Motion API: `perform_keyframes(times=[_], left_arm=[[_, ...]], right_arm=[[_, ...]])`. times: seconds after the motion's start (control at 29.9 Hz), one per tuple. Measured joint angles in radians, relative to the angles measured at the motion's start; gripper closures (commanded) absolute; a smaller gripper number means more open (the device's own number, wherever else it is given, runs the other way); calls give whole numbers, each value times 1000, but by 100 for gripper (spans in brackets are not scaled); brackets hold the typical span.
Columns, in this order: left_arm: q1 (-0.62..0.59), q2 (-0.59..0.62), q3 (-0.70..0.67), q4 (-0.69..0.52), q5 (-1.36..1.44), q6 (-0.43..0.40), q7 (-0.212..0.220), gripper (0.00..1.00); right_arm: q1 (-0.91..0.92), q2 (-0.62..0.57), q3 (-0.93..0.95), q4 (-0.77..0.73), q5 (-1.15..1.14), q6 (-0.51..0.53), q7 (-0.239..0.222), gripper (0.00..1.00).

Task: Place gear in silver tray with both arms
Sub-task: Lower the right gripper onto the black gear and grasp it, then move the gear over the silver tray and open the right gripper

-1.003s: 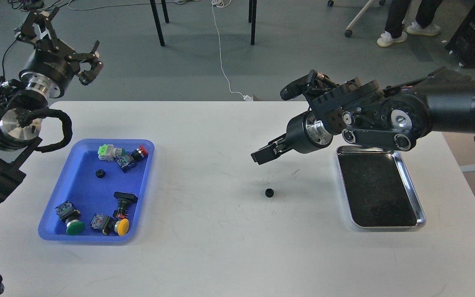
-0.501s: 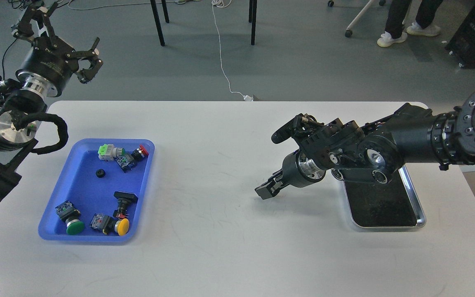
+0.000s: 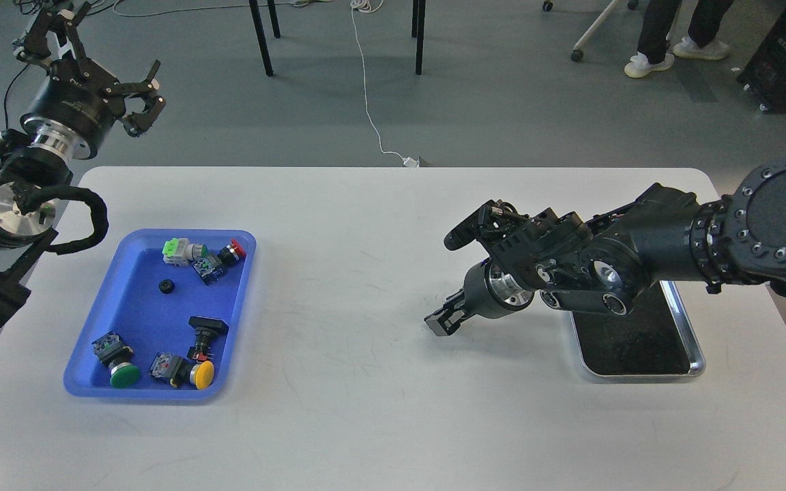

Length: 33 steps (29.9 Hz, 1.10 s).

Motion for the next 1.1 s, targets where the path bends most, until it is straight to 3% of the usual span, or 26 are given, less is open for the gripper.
perform_keyframes(times=[0.4, 0.64, 1.1], left_arm=[[-1, 3, -2, 0, 0, 0, 0, 2], [-1, 5, -3, 0, 0, 1, 0, 2], [0, 29, -4, 0, 1, 1, 0, 2]], right_arm=[[-22, 0, -14, -11, 0, -2, 0, 60], [-27, 0, -14, -18, 0, -1, 0, 80], [66, -29, -12, -11, -3, -1, 2, 82]])
